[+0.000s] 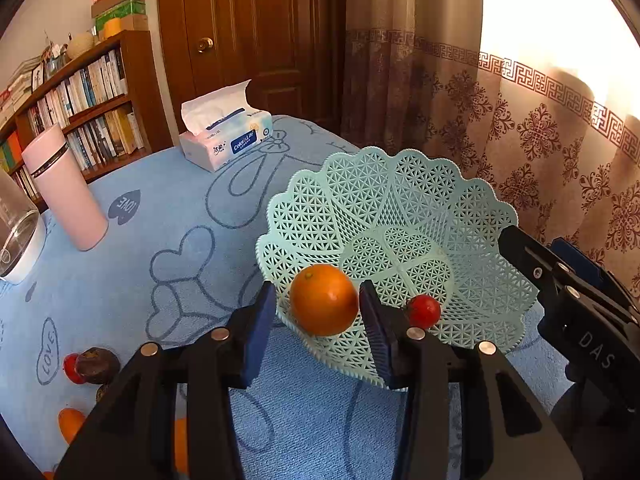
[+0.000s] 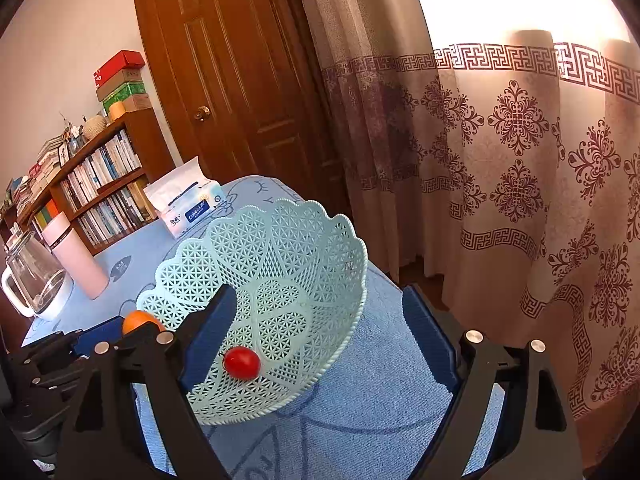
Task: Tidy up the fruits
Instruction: 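Carry the orange into the green basket and open the left gripper, then withdraw both grippers from the basket back over the table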
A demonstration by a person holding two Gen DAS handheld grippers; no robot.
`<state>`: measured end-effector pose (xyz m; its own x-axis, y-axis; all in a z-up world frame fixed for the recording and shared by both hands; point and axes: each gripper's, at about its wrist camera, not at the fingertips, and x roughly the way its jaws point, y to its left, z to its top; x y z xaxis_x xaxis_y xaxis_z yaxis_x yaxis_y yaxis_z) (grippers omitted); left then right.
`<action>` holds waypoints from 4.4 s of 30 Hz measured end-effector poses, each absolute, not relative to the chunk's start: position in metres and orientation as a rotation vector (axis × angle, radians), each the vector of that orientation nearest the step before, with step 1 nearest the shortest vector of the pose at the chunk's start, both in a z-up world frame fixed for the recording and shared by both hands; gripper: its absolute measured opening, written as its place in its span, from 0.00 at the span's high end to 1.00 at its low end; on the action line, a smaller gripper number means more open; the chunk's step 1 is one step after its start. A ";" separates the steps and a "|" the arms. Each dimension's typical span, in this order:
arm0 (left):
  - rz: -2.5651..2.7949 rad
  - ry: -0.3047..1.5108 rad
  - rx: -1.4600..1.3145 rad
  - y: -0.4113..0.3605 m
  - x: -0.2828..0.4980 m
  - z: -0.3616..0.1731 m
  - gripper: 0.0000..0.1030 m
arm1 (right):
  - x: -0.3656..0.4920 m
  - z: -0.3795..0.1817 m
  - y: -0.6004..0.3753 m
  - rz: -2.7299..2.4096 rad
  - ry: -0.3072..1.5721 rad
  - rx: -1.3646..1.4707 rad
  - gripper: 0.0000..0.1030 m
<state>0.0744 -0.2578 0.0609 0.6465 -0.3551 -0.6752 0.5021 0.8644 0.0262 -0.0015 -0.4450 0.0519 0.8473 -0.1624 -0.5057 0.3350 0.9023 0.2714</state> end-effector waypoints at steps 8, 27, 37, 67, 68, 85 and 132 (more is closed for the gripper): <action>-0.450 0.686 0.245 -0.253 0.070 0.060 0.20 | -0.003 0.053 -0.444 -0.277 0.486 0.353 0.11; -0.374 0.696 0.256 -0.240 0.068 0.053 0.09 | -0.006 0.056 -0.443 -0.254 0.462 0.360 0.05; -0.340 0.658 0.266 -0.233 0.059 0.054 0.09 | -0.006 0.057 -0.437 -0.244 0.454 0.331 0.04; -0.264 0.655 0.244 -0.202 0.039 0.056 0.09 | -0.001 0.056 -0.418 -0.179 0.473 0.249 0.03; -0.260 0.654 0.245 -0.201 0.038 0.056 0.09 | -0.001 0.056 -0.418 -0.178 0.475 0.249 0.03; -0.137 0.607 0.273 -0.176 0.027 0.063 0.09 | -0.002 0.056 -0.407 -0.105 0.461 0.233 0.03; 0.014 0.615 0.143 -0.083 0.015 0.065 0.09 | 0.008 0.052 -0.377 -0.038 0.526 0.158 0.03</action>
